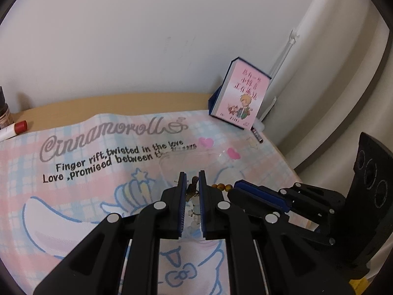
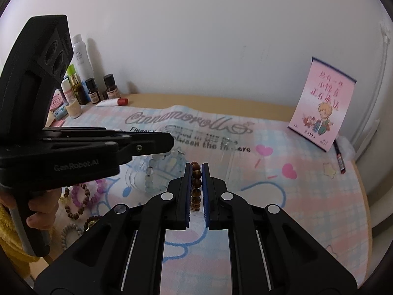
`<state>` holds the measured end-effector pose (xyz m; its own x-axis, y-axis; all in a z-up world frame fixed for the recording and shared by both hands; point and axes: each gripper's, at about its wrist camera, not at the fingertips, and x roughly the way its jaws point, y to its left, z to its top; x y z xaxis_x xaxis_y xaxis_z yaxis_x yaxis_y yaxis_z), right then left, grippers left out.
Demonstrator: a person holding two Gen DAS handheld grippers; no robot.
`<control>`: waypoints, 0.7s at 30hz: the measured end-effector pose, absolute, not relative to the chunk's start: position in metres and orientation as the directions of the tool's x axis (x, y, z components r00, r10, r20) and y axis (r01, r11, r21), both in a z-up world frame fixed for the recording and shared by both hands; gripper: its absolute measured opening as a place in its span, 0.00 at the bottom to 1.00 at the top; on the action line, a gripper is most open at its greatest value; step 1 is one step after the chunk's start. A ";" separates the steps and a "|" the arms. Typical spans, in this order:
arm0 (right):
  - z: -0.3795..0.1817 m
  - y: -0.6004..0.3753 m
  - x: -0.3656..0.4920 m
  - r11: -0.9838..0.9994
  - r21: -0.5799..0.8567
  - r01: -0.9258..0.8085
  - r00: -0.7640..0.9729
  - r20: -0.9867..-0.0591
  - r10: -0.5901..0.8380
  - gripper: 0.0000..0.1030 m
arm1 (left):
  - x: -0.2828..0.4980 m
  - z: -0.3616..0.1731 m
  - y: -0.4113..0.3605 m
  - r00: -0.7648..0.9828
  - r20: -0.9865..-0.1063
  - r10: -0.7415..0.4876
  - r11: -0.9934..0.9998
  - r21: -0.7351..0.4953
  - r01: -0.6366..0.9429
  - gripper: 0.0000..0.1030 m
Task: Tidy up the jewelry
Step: 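Carry both held bracelets over the clear plastic box, then open both grippers to drop the bracelets into the clear box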
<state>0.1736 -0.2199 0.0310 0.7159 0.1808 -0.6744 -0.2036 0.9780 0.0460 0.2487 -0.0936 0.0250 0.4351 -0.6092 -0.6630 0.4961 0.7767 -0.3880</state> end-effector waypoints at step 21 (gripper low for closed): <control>0.058 -0.211 0.122 0.967 0.030 -0.253 0.763 -0.608 0.219 0.22 | 0.226 0.056 -0.050 0.490 -0.596 -0.636 0.767 -0.421 0.484 0.48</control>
